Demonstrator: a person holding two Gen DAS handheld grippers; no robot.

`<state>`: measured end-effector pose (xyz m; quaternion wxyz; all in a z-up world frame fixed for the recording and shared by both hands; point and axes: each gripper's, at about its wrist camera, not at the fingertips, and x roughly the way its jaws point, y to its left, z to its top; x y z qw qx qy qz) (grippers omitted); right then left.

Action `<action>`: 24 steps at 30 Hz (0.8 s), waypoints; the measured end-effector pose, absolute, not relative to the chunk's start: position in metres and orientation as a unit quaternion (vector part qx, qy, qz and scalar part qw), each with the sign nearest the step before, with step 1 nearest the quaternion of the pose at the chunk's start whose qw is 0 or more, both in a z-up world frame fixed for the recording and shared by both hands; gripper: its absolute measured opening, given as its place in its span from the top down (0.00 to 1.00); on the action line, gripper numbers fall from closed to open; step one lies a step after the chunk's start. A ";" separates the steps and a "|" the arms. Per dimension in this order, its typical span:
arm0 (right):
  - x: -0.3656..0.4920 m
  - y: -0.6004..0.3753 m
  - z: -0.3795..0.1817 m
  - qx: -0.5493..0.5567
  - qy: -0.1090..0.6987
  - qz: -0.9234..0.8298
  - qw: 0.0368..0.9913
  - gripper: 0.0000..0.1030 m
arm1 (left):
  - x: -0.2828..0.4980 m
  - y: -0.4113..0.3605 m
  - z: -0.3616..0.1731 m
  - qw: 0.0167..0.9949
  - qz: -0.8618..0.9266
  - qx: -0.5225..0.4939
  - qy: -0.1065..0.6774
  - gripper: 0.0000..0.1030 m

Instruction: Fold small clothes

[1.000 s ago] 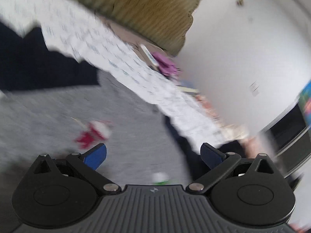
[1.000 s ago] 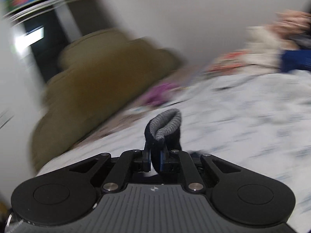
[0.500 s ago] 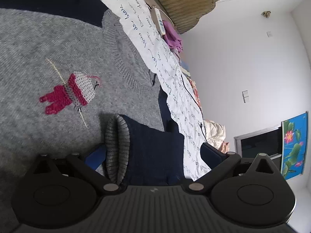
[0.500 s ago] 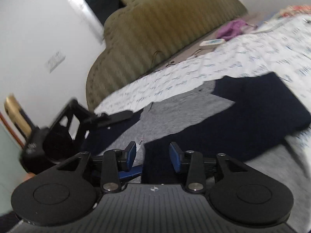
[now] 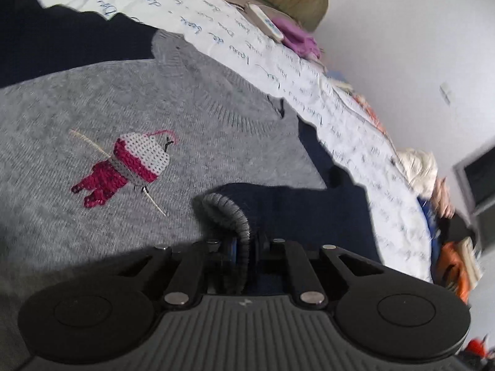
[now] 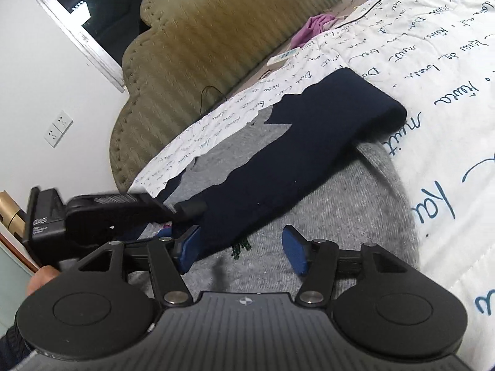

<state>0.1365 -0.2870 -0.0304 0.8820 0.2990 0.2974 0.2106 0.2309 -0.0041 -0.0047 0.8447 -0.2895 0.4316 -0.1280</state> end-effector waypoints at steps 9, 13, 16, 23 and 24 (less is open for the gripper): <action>0.141 -0.297 -0.023 0.322 0.307 0.218 0.869 0.32 | 0.231 0.025 0.054 0.885 -0.135 -0.244 0.374 0.92; 0.156 -0.326 0.006 0.342 0.267 0.202 0.878 0.25 | 0.228 0.067 0.074 0.893 -0.110 -0.258 0.353 0.92; 0.181 -0.346 0.019 0.347 0.269 0.176 0.881 0.25 | 0.226 0.094 0.077 0.893 -0.083 -0.271 0.351 0.92; 0.258 -0.351 0.015 0.282 0.343 0.130 0.887 0.25 | 0.226 0.115 0.070 0.889 -0.064 -0.279 0.359 0.92; 0.268 -0.350 0.012 0.273 0.354 0.124 0.886 0.26 | 0.223 0.120 0.070 0.888 -0.062 -0.281 0.359 0.92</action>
